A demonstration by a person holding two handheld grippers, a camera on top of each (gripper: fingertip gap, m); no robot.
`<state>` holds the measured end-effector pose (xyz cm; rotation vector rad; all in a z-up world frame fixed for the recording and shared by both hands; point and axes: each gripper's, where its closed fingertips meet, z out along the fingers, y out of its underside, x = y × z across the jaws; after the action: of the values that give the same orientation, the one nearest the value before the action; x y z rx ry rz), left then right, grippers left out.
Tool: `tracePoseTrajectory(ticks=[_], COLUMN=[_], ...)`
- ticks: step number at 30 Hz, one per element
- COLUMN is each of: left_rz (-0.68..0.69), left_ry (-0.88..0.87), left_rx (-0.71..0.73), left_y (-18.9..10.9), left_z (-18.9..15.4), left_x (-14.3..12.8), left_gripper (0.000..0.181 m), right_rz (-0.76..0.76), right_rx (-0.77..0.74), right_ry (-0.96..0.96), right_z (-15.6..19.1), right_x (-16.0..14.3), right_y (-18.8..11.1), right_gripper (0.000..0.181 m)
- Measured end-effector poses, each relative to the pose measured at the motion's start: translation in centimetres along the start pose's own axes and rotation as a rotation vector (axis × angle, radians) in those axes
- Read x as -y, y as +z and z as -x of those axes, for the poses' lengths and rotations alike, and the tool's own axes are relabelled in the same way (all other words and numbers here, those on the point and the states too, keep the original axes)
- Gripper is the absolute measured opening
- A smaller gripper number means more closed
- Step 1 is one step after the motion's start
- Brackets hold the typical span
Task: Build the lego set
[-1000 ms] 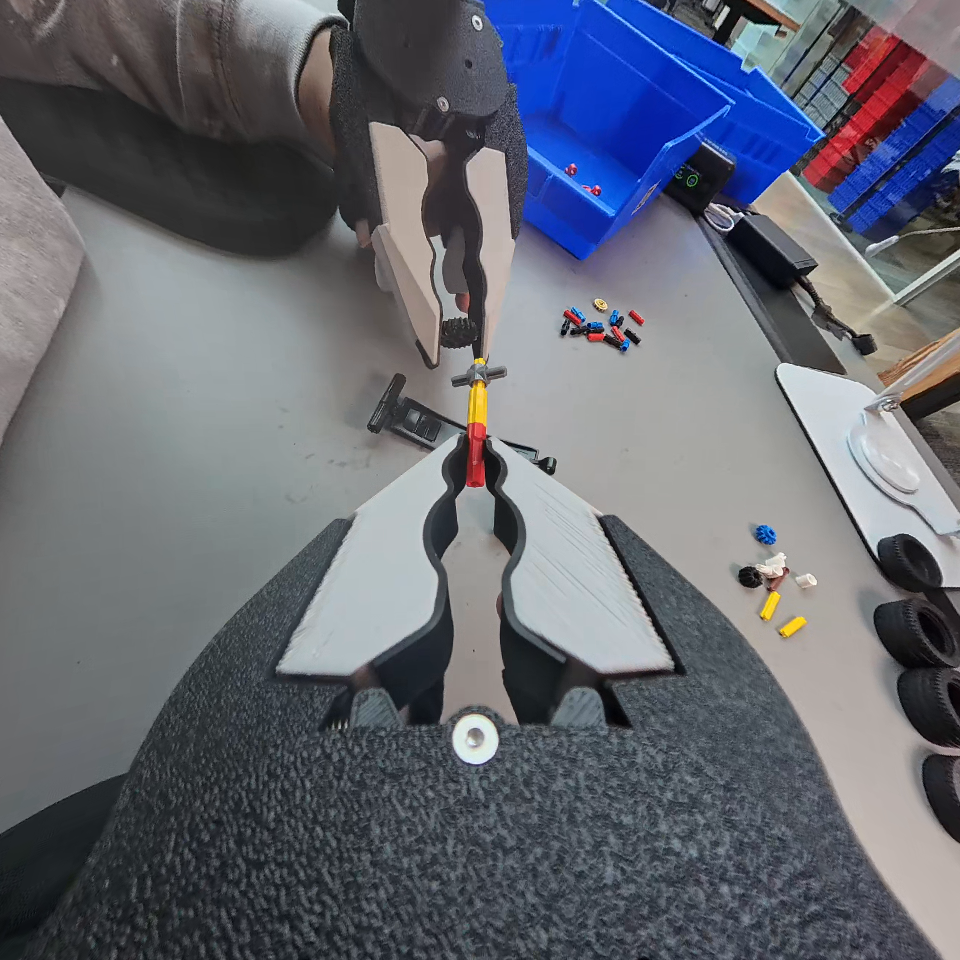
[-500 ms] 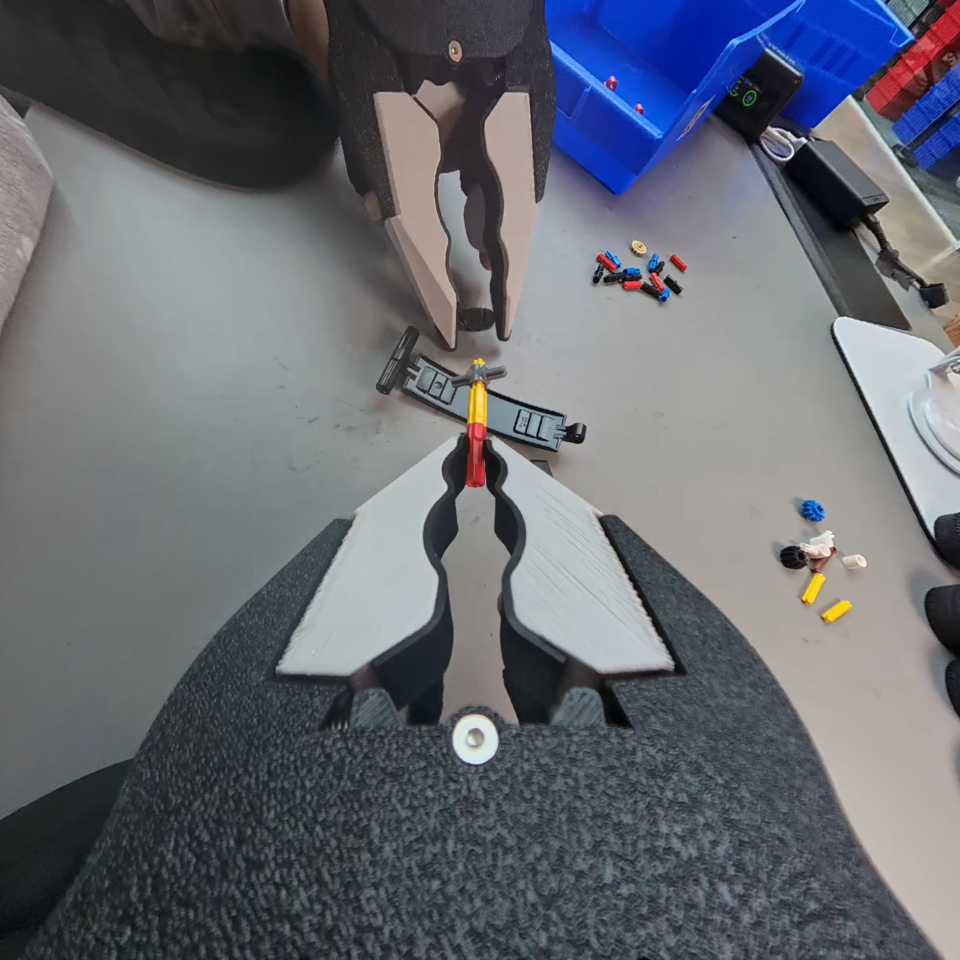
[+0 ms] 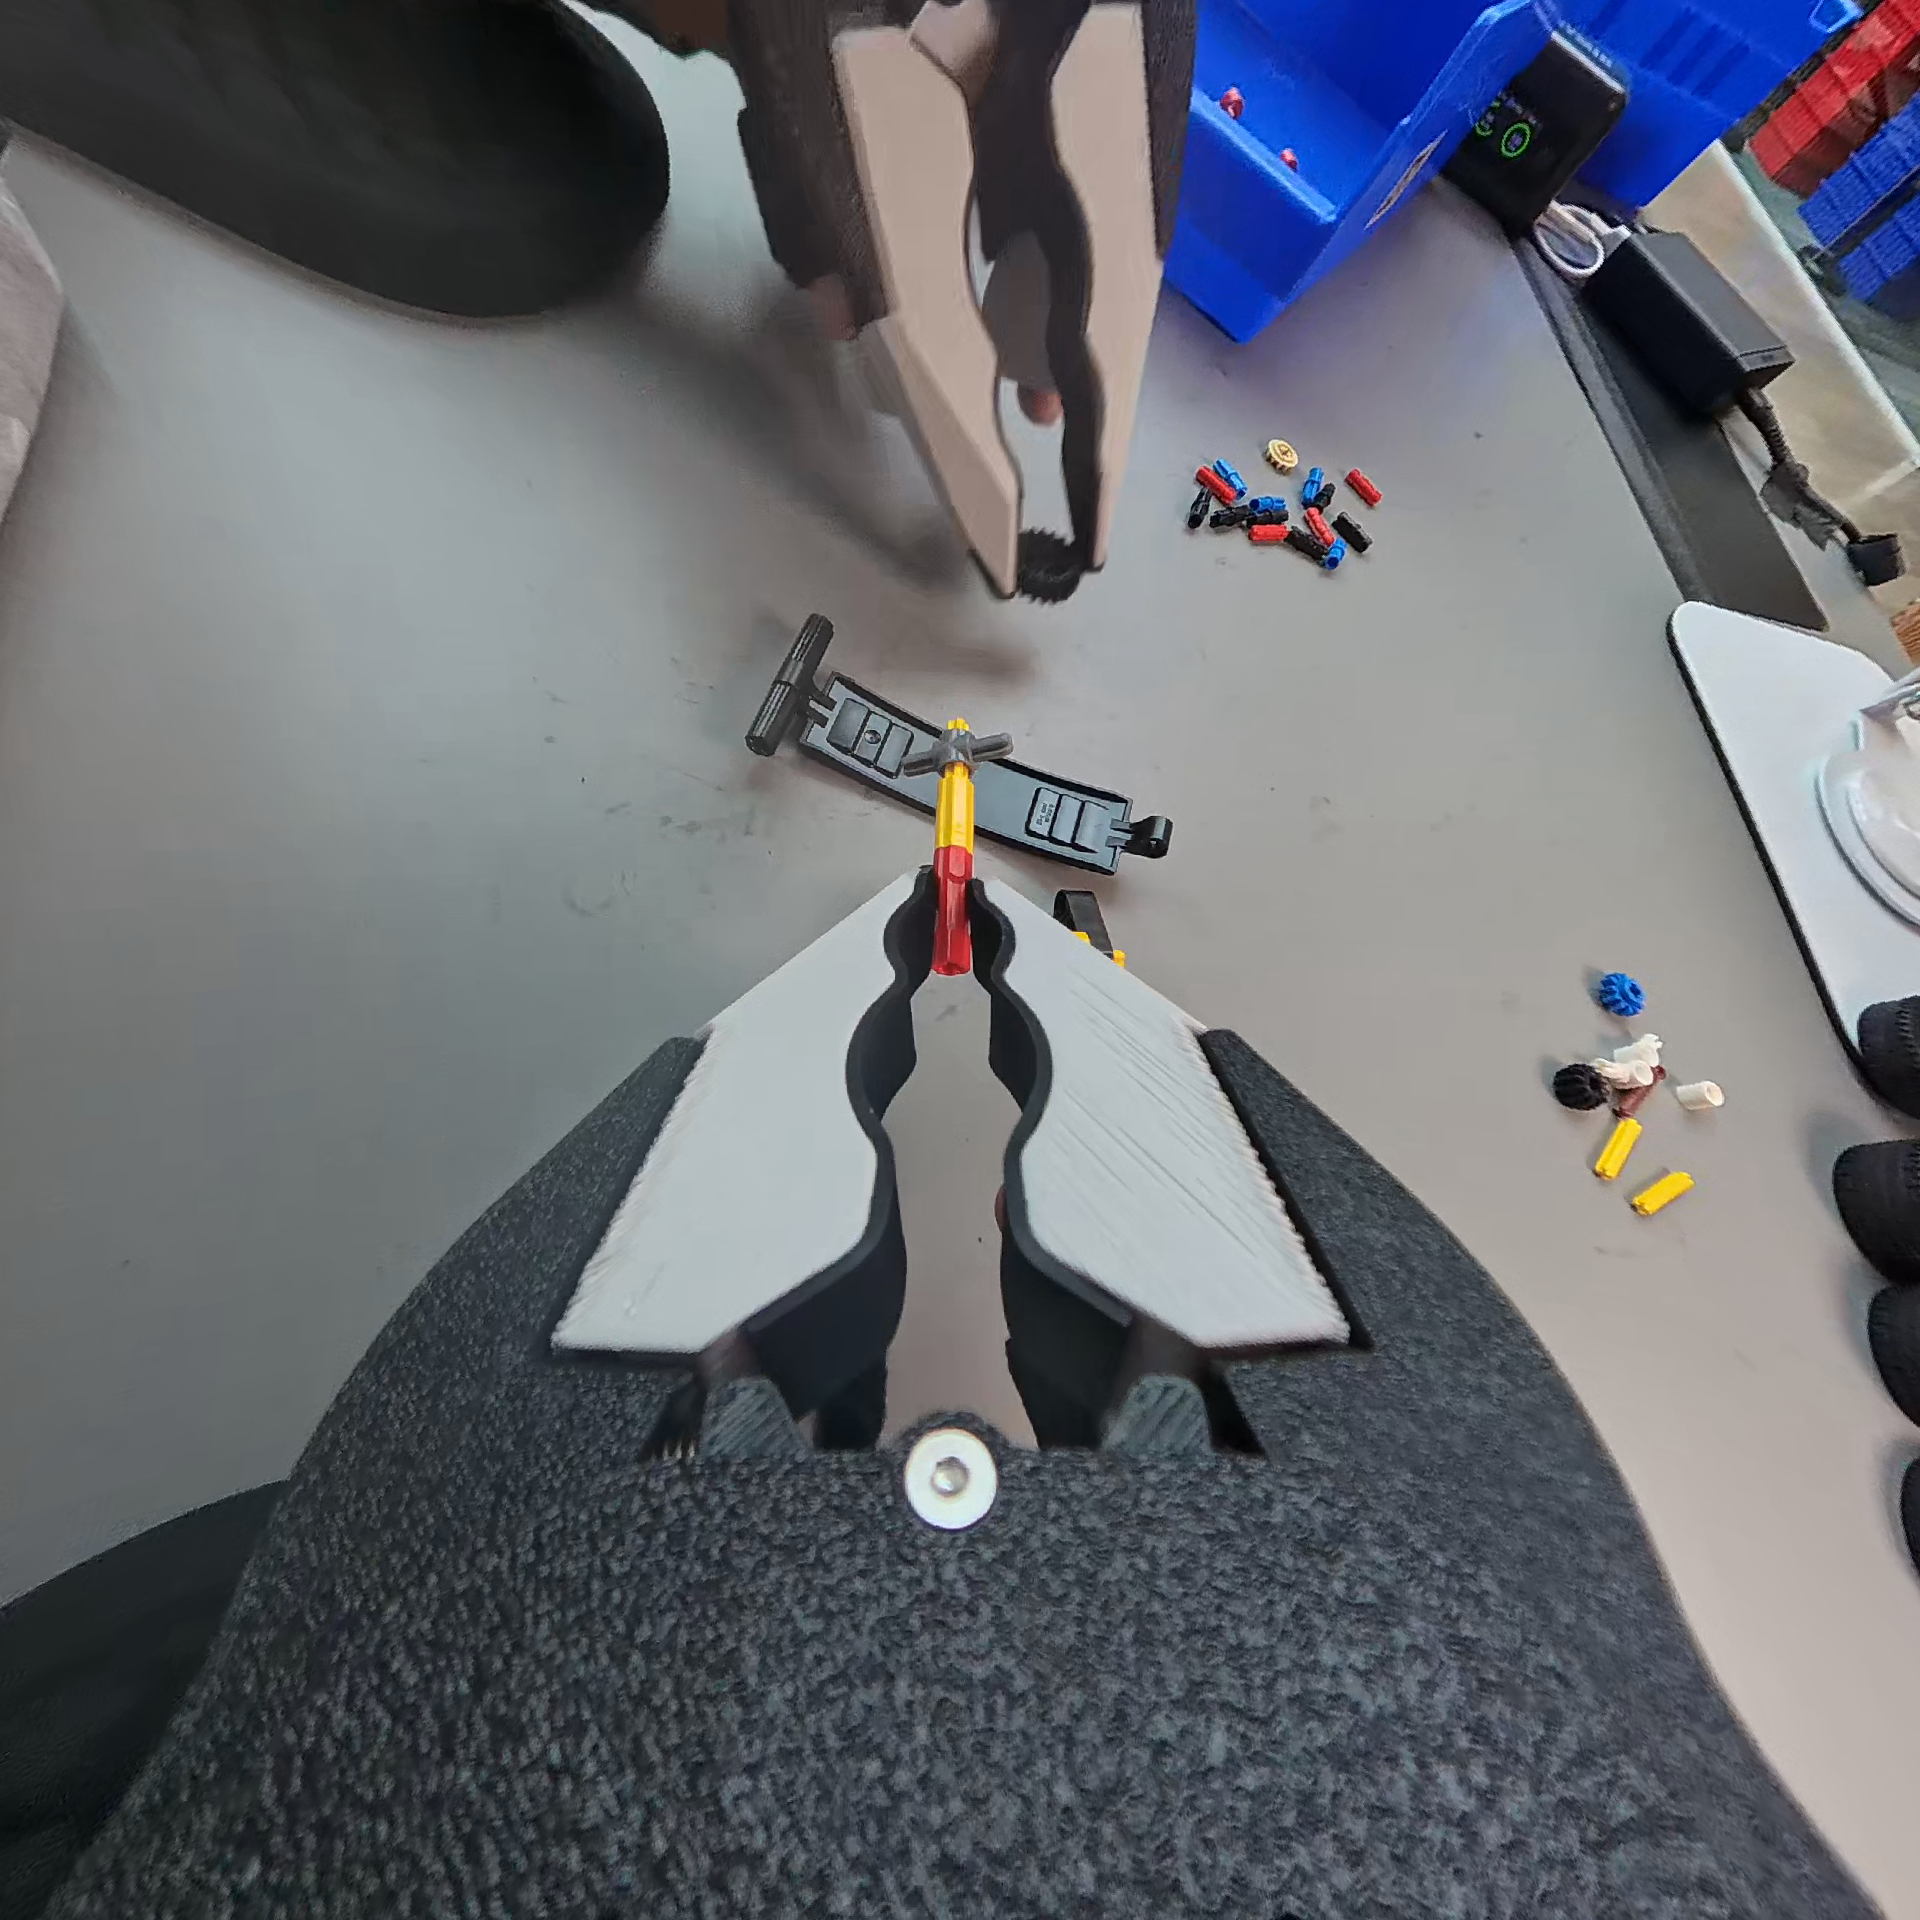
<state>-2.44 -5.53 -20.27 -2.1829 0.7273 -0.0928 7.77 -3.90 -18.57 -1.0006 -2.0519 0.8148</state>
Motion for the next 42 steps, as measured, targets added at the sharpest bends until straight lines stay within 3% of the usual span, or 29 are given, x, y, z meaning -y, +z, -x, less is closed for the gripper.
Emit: tracePoseTrajectory(ticks=[1, 5, 9, 12, 15, 17, 20, 22, 24, 27, 30, 32, 34, 37, 39, 42], left_rz=[-0.025, -0.069, 0.054, 0.198, 0.288, 0.301, 0.217, 0.116, -0.035, -0.265, -0.383, -0.376, -0.342, -0.27, -0.262, -0.277], left_ry=[-0.02, -0.302, -0.546, -0.662, -0.74, -0.747, -0.695, -0.609, -0.498, -0.371, -0.354, -0.368, -0.363, -0.38, -0.369, -0.379], left_rx=[0.074, 0.512, 0.813, 0.875, 0.862, 0.856, 0.873, 0.848, 0.725, 0.318, -0.165, -0.378, -0.481, -0.492, -0.49, -0.496], left_y=[-1.1, -8.4, -13.7, -14.0, -12.9, -12.4, -13.0, -13.3, -12.7, -9.9, -7.1, -5.3, -3.6, -1.7, -1.6, -1.8], left_z=[1.8, 13.6, 23.0, 26.8, 28.3, 28.5, 28.3, 27.4, 24.4, 15.2, 4.1, -1.2, -4.4, -5.4, -5.5, -5.3], left_x=[0.6, 0.2, -5.6, -10.6, -13.9, -14.5, -12.3, -8.9, -3.8, 4.0, 8.3, 9.0, 8.7, 7.9, 7.8, 7.8], left_gripper=[0.02, 0.02, 0.021, 0.02, 0.021, 0.024, 0.036, 0.04, 0.039, 0.035, 0.037, 0.039, 0.038, 0.024, 0.012, 0.008], right_rz=[-0.005, -0.026, -0.035, -0.039, -0.044, -0.047, -0.051, -0.063, -0.083, -0.134, -0.187, -0.214, -0.23, -0.237, -0.219, -0.207], right_rx=[-0.005, -0.021, -0.014, -0.009, -0.014, -0.021, -0.031, -0.037, -0.055, -0.095, -0.129, -0.142, -0.149, -0.148, -0.152, -0.15], right_ry=[0.0, 0.004, 0.003, 0.003, 0.009, 0.017, 0.021, 0.019, 0.012, -0.001, -0.016, -0.033, -0.054, -0.075, -0.088, -0.087], right_z=[-0.1, -0.6, -0.4, -0.3, -0.5, -0.7, -0.9, -1.0, -1.2, -1.7, -2.0, -2.0, -1.7, -1.3, -1.3, -1.4], right_x=[0.1, 0.5, 0.7, 0.7, 0.7, 0.7, 0.6, 0.9, 1.2, 2.2, 3.3, 4.1, 4.7, 5.2, 5.0, 4.6], right_y=[-0.1, -0.6, -0.7, -0.7, -0.8, -0.8, -0.8, -0.8, -0.8, -1.0, -1.2, -1.2, -1.1, -1.0, -0.9, -0.8], right_gripper=[0.003, 0.003, 0.003, 0.003, 0.003, 0.003, 0.003, 0.003, 0.003, 0.003, 0.003, 0.003, 0.003, 0.003, 0.003, 0.003])
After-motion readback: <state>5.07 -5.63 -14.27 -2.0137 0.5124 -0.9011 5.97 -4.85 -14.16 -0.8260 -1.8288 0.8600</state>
